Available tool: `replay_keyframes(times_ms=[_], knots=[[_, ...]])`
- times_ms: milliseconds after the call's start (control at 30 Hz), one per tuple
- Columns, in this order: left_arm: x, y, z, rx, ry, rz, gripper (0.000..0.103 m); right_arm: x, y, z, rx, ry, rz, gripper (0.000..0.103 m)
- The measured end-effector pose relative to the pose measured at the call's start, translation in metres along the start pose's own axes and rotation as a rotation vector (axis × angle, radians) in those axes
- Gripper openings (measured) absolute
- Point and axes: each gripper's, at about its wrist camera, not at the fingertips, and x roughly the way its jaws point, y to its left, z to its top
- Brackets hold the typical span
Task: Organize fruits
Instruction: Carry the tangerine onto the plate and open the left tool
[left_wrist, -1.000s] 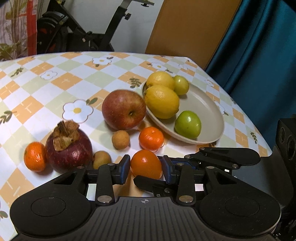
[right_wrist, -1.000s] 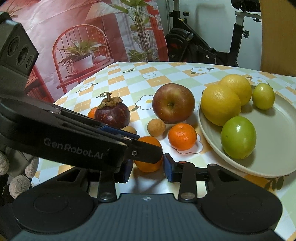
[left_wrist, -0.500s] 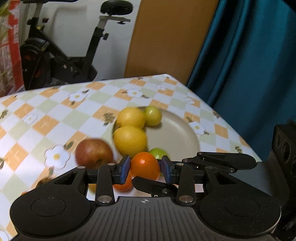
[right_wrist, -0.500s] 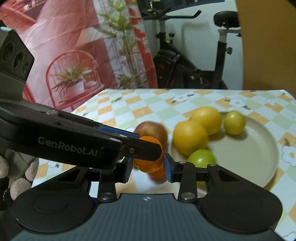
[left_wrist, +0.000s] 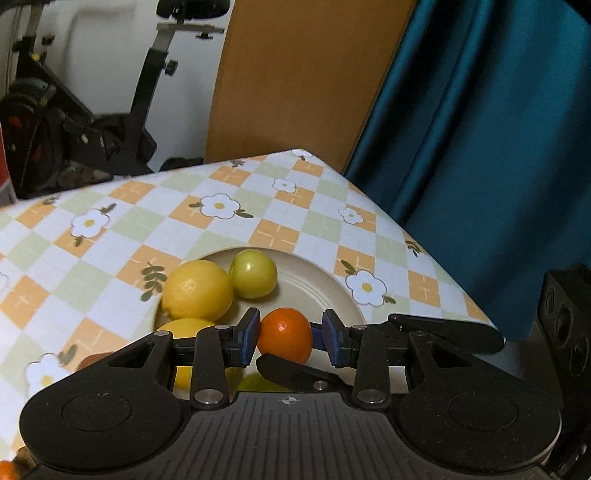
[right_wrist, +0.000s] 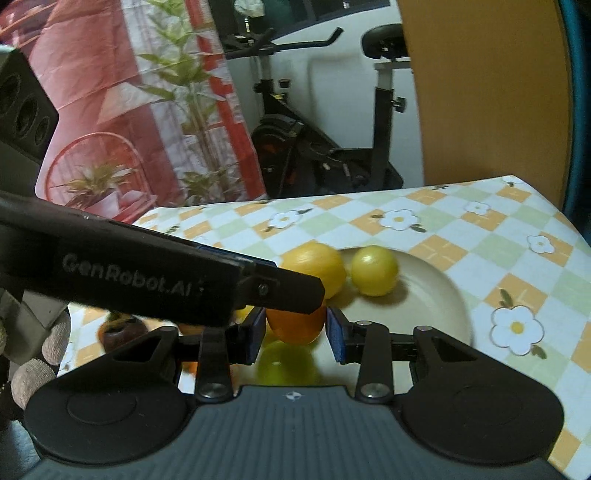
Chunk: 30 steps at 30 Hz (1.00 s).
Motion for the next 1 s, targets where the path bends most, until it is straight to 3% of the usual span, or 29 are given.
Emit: replay_keyframes(times_ms=[367,1000], knots=[[0.048,0.005,0.014,-0.008,0.046,0.038,0.039,0.032,-0.04,0.001,0.051,0.025,-0.01,0.038],[0.051,0.014,0.014,0.006,0.041,0.073,0.039,0.059,-0.041,0.004,0.029,0.066,-0.026,0.038]])
